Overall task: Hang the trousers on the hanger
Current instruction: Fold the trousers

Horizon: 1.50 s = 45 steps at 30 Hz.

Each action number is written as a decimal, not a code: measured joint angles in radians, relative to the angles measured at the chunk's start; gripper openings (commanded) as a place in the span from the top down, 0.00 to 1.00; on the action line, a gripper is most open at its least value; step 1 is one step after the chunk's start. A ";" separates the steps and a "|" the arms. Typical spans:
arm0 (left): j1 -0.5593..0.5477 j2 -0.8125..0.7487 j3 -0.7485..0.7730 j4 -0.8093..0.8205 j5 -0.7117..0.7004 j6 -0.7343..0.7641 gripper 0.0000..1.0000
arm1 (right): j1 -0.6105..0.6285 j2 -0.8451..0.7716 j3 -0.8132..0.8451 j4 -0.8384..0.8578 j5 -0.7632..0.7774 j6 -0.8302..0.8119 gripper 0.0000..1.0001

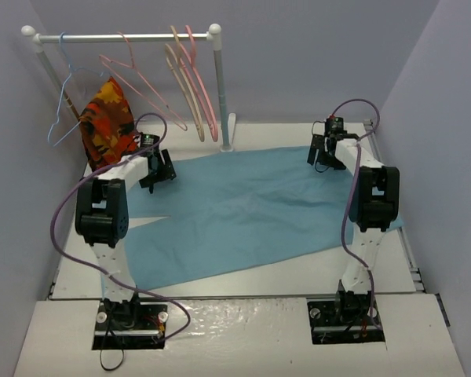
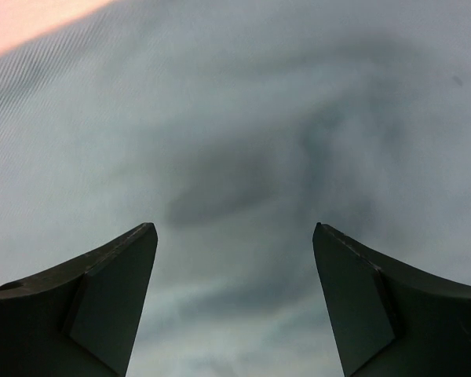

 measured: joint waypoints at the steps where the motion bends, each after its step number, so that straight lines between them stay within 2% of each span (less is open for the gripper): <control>1: 0.000 -0.047 -0.037 -0.014 -0.001 -0.002 0.28 | 0.000 -0.055 -0.037 0.004 0.000 0.014 0.20; 6: -0.012 -0.348 -0.257 -0.057 0.000 -0.047 0.25 | 0.000 -0.355 -0.199 0.006 0.008 0.099 0.19; 11: -0.038 -0.684 -0.526 -0.130 0.013 -0.123 0.24 | 0.000 -0.615 -0.438 0.006 0.017 0.191 0.19; 18: -0.040 -0.844 -0.775 -0.236 0.009 -0.202 0.24 | -0.006 -0.668 -0.733 -0.002 0.026 0.269 0.19; 22: -0.039 -0.831 -0.825 -0.250 0.009 -0.235 0.28 | -0.036 -0.668 -0.822 -0.002 0.021 0.291 0.19; 26: 0.006 -0.744 -0.796 -0.240 0.016 -0.240 0.30 | -0.098 -0.663 -0.862 0.050 -0.013 0.303 0.19; 32: 0.136 -0.544 -0.644 -0.250 0.021 -0.223 0.30 | -0.123 -0.616 -0.866 0.108 -0.031 0.308 0.20; 38: 0.198 -0.361 -0.468 -0.263 0.005 -0.184 0.30 | -0.083 -0.619 -0.879 0.150 -0.024 0.330 0.20; 45: 0.251 -0.233 -0.321 -0.254 -0.005 -0.137 0.30 | -0.002 -0.663 -0.926 0.206 -0.031 0.388 0.20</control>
